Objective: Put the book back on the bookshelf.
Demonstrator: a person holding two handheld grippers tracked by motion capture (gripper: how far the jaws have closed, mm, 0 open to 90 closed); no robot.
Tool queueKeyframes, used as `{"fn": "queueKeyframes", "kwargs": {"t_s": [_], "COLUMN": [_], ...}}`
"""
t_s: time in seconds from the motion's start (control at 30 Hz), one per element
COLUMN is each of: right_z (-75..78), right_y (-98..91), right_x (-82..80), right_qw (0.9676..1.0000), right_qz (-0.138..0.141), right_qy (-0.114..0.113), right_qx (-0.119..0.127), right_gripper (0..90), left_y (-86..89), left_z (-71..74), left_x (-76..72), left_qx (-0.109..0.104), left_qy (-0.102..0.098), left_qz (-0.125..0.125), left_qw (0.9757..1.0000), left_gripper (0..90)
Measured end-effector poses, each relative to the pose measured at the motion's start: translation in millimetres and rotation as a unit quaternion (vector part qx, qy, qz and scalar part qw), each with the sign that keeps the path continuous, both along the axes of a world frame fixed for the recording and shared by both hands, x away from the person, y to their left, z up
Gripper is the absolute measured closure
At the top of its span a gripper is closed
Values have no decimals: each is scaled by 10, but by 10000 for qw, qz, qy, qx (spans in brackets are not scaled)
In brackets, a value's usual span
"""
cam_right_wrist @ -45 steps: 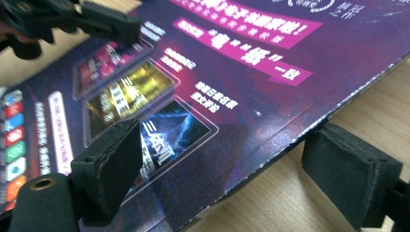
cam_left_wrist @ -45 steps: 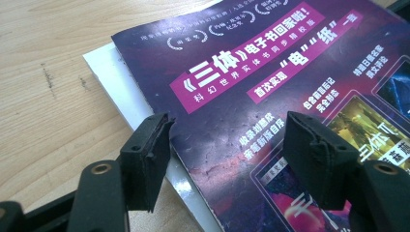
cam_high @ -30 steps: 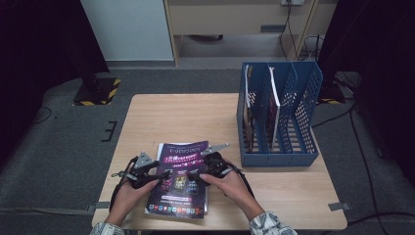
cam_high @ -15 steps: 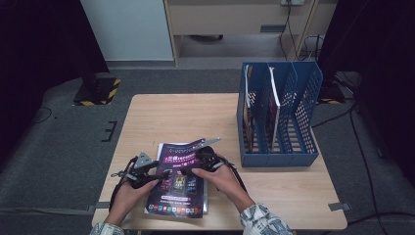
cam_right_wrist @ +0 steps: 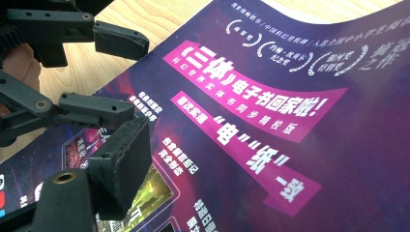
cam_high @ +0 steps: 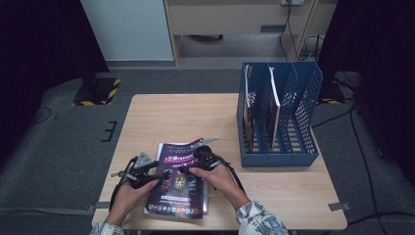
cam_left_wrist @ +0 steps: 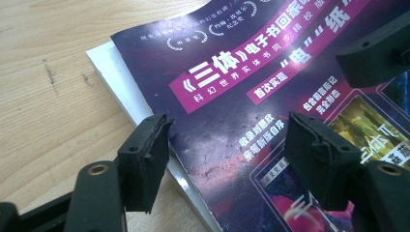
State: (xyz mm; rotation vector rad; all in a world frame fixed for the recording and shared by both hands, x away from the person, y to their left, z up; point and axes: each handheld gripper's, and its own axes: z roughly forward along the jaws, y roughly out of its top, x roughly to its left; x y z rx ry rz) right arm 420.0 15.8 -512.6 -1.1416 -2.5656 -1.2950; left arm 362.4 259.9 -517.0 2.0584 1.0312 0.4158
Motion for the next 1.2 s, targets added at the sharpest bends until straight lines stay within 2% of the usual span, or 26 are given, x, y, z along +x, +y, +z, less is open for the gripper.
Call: {"fn": "queueKeyframes", "kwargs": {"t_s": [0.13,0.2,0.4,0.5,0.77,0.8,0.83,0.87,0.9,0.97,1.07,1.13,1.17,1.2], "right_z": [8,11,21,22,39,50,50,73,77,93,134,200,200,265], "right_y": [16,29,38,37,45,41,41,34,29,23,13,9,9,9], "right_x": [-1,-7,-10,-11,-12,-11,-11,-11,-4,-6,-1,-3,-3,-16], "right_qw": [10000,9999,9997,9994,9984,9983,9983,9979,9979,9978,9977,9975,9975,9971], "right_qz": [-15,-57,-165,-295,-463,-503,-503,-594,-603,-632,-635,-572,-572,-486], "right_qy": [53,-13,-17,-9,-54,-107,-107,-75,-148,-135,-241,-407,-407,-580], "right_qx": [-25,-104,-176,-192,-309,-282,-282,-242,-196,-164,-77,22,22,28], "right_gripper": [254,282,329,416,525,568,568,617,642,661,704,756,756,775], "left_y": [-1,-1,-3,-3,-7,-8,-11,-19,-19,-25,-36,-44,-44,-54], "left_z": [0,0,1,2,4,4,4,5,5,5,7,12,12,23], "left_x": [0,0,-3,0,-2,0,-1,-1,-1,1,6,11,11,12], "left_qx": [4,7,8,22,29,43,45,43,43,40,37,35,35,43], "left_qy": [-2,-4,-1,1,10,-2,-4,-7,-7,-21,-34,-17,-17,-72], "left_qz": [3,3,10,9,30,25,32,38,38,31,25,-25,-25,-58], "left_qw": [10000,10000,10000,10000,10000,10000,10000,10000,10000,10000,10000,10000,10000,9999], "left_gripper": [318,317,317,311,306,301,301,295,292,287,280,244,224,206]}}
